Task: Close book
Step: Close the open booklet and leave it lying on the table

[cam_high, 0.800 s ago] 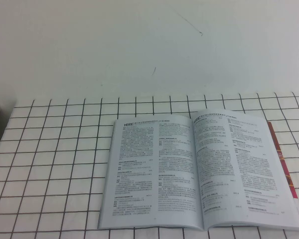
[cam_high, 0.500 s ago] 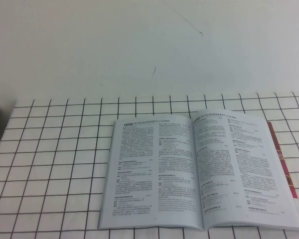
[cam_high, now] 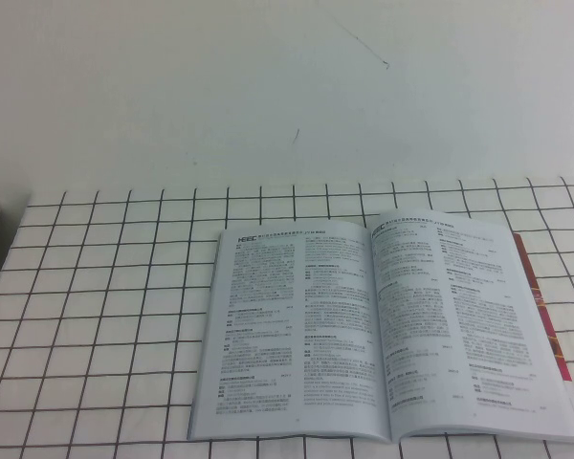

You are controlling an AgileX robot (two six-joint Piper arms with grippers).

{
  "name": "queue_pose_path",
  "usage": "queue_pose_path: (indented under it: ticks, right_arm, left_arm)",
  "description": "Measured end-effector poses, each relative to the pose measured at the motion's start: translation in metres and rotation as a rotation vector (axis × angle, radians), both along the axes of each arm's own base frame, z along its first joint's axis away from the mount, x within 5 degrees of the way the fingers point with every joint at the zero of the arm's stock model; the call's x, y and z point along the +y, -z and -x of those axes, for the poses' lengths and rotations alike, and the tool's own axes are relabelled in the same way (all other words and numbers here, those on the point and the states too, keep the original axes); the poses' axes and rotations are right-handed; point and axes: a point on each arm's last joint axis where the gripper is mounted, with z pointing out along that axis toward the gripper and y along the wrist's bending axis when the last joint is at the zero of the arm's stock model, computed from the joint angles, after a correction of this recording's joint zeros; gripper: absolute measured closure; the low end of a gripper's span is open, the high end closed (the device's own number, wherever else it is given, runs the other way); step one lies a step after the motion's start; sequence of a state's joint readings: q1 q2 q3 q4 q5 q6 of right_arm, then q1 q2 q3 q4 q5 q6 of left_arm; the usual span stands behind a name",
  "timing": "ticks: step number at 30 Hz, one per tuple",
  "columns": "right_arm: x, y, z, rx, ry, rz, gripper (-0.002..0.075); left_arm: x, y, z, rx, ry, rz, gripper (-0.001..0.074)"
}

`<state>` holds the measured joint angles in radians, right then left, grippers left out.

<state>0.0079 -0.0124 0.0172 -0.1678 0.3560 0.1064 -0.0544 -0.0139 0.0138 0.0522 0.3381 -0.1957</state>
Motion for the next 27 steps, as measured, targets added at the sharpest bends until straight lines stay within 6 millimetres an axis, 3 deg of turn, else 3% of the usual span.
queue_pose_path:
  ticks: [27]
  right_arm:
    - [0.0000, -0.0003, -0.0005, -0.012, -0.002, 0.006, 0.0729]
  left_arm:
    - [0.0001, 0.0000, 0.0000, -0.001, 0.006, -0.025, 0.0738]
